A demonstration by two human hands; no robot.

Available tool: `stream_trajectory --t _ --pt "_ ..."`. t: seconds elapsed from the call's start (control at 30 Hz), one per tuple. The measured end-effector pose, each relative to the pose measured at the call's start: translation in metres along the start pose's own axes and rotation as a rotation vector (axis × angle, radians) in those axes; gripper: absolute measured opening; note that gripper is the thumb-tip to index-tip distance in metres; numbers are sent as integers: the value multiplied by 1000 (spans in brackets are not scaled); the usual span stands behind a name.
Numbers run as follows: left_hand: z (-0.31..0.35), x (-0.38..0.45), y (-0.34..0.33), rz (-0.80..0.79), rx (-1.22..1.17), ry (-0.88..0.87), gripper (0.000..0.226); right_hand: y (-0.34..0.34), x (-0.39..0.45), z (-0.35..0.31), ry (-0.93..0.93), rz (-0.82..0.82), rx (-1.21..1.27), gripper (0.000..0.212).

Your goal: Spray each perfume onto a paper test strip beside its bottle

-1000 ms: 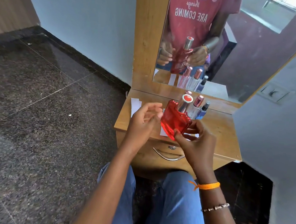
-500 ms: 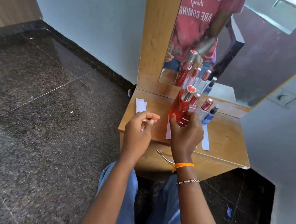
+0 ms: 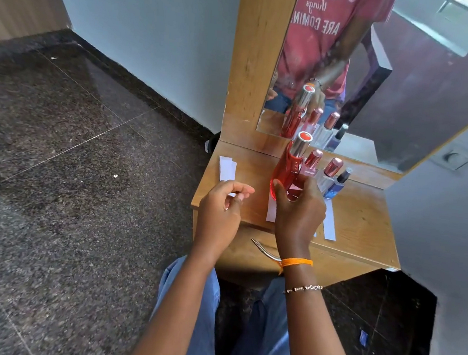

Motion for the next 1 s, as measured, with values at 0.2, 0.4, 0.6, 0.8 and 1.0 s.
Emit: stream_trajectory --t 0.2,0.4,0.6,0.8,1.0 --pt "-9 10 34 242 224 63 28 5 -19 -44 169 -50 37 21" --pt "-18 35 26 136 572 151 41 -75 -30 -39 -18 -480 250 41" --pt "-19 49 12 0 623 142 47 -105 -28 -29 -160 -541 368 47" --pt "-19 52 11 -32 566 145 49 -111 -29 -35 -167 -555 445 50" --pt "-3 37 18 84 529 67 47 -78 -31 -33 -166 -465 486 44"
Point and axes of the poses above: each hand's wrist, its own x-axis towards the middle knuckle, its own y-axis out of the back of the hand, z = x × y, the point moved 10 cm from there along x, towards the middle knuckle, and after that the axes turned 14 degrees about y, right-handed, at the moved point
